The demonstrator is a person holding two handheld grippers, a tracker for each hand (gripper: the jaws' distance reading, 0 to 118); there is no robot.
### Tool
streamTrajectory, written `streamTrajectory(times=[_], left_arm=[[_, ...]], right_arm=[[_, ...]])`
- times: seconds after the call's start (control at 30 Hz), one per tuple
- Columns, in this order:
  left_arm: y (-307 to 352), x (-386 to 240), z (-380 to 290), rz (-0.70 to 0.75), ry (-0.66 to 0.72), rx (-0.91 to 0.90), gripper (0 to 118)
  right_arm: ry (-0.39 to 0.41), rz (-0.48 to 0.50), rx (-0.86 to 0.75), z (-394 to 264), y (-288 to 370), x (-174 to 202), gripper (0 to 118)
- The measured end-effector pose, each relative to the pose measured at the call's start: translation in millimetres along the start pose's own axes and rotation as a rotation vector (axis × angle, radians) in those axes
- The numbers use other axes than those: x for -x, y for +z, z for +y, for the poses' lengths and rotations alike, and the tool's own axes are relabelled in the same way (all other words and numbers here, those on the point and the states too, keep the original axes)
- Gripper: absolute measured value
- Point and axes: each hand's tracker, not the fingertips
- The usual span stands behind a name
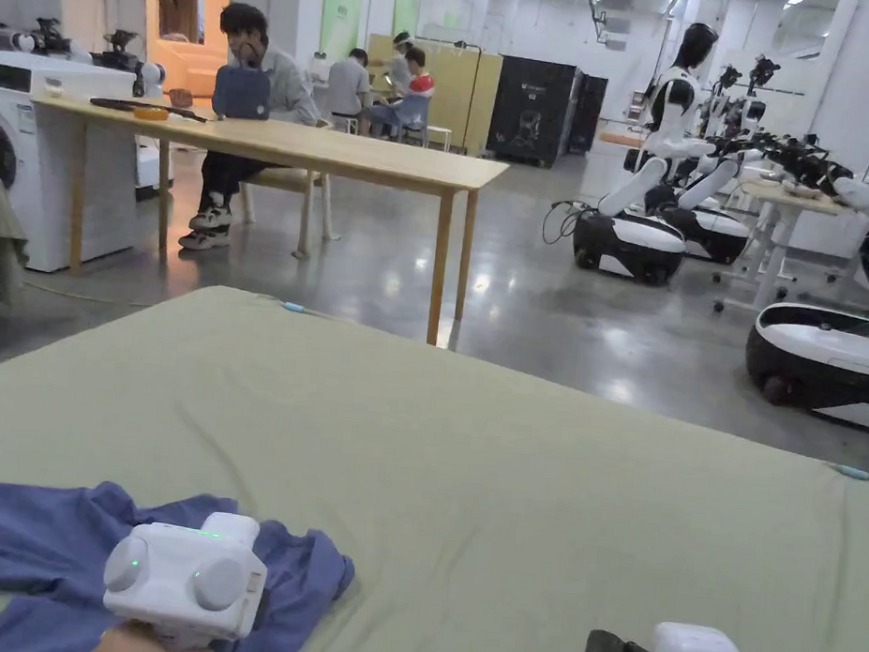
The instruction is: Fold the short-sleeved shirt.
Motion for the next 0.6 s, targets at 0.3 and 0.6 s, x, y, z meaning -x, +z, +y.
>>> streamTrajectory(times=[0.3, 0.6], left_arm=[[61, -240, 15, -0.407, -0.267, -0.253, 2], [20, -467, -46, -0.638, -0.500, -0.106, 2]], right_arm=[[-0.059, -0.193, -0.063, 2, 74, -89, 1], [-0.136, -0.388, -0.068, -19, 130, -189, 1]])
